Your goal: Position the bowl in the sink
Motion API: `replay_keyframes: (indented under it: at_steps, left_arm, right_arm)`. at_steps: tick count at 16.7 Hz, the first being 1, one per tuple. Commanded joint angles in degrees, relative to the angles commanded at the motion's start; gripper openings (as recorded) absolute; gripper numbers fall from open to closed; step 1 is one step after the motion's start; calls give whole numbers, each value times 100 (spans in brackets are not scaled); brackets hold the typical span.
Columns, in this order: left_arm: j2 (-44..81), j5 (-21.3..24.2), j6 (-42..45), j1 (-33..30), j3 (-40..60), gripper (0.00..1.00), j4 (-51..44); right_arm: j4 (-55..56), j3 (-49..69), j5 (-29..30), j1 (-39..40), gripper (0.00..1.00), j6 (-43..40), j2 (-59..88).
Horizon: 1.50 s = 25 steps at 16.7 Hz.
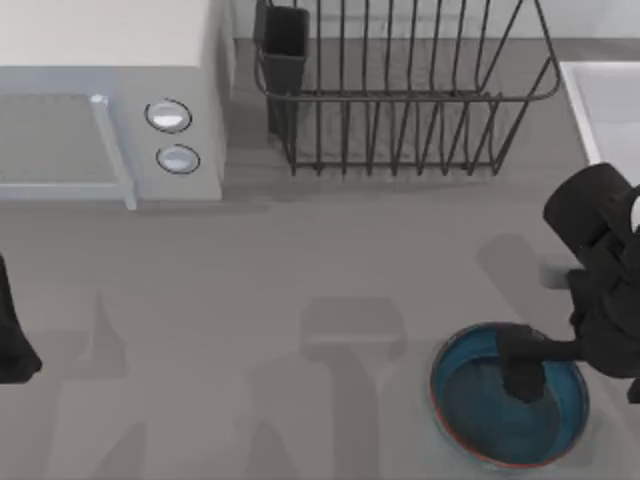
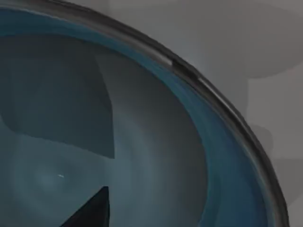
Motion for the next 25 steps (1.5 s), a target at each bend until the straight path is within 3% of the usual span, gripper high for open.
replay_keyframes:
  at_steps: [5, 18, 25]
  left_arm:
    - [0, 0, 0, 0, 0, 100, 0]
    - [0, 0, 0, 0, 0, 100, 0]
    - [0, 0, 0, 0, 0, 100, 0]
  right_arm:
    - [161, -129, 0, 3, 100, 4, 56]
    - [161, -129, 0, 3, 2, 4, 56]
    - [161, -129, 0, 3, 0, 4, 56]
